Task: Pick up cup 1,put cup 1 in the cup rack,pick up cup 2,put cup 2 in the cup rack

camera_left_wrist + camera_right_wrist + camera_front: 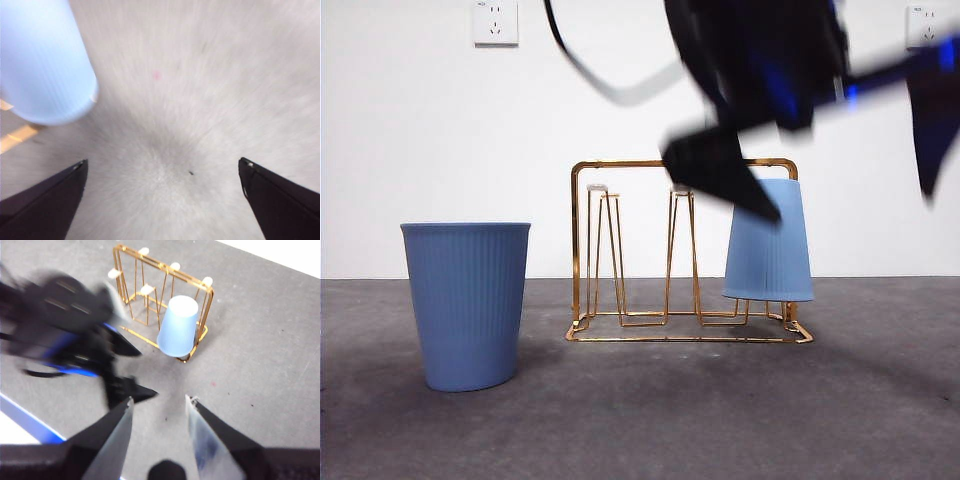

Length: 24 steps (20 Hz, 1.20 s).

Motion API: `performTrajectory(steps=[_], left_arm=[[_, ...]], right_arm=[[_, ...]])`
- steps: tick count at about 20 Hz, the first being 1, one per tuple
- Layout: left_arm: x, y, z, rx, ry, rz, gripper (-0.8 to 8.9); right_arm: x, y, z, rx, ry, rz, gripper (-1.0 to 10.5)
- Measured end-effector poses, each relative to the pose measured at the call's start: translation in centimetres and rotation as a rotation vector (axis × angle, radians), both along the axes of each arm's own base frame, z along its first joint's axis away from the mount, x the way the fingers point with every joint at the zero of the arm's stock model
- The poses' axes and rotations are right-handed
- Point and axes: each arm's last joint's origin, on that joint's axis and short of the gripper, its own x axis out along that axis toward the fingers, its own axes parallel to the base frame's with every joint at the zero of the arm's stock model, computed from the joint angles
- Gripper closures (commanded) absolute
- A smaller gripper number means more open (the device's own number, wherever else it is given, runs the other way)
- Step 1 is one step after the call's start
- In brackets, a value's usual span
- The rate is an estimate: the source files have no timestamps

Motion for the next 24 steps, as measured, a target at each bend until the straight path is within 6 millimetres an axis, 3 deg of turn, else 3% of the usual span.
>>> performTrajectory(steps=[2,5,9,12,16,20,24], left_arm=[[-2.0,2.2,3.7,0.027,-0.061,0.017,3.12],[-5.4,7.4,8.8,0.12,-0.186,0.095,3.12],[-9.4,15.2,12.6,0.207,-0.264,0.198,3.12],[-11.6,20.3,14.1,0.174,-0.283,0.271,3.12],[-13.4,25.4,14.7,0.111,-0.28,0.333,3.12],[-14.0,27.7,15.1,0.023,-0.28,0.355,3.12],[-14.1,28.1,15.2,0.009,-0.294,0.361,3.12]], right_arm=[[0.5,0.5,0.3,0.024,-0.013,0.004,7.6],[2.4,2.8,0.9,0.108,0.001,0.102,7.5],[6.9,7.7,0.4,0.146,0.103,0.24,5.3],[11.6,12.6,-1.9,0.147,0.225,0.306,5.3],[17.7,18.7,-7.0,0.15,0.351,0.327,5.3],[21.8,22.6,-12.7,0.149,0.447,0.288,5.3],[23.4,24.9,-16.9,0.121,0.52,0.267,5.3]])
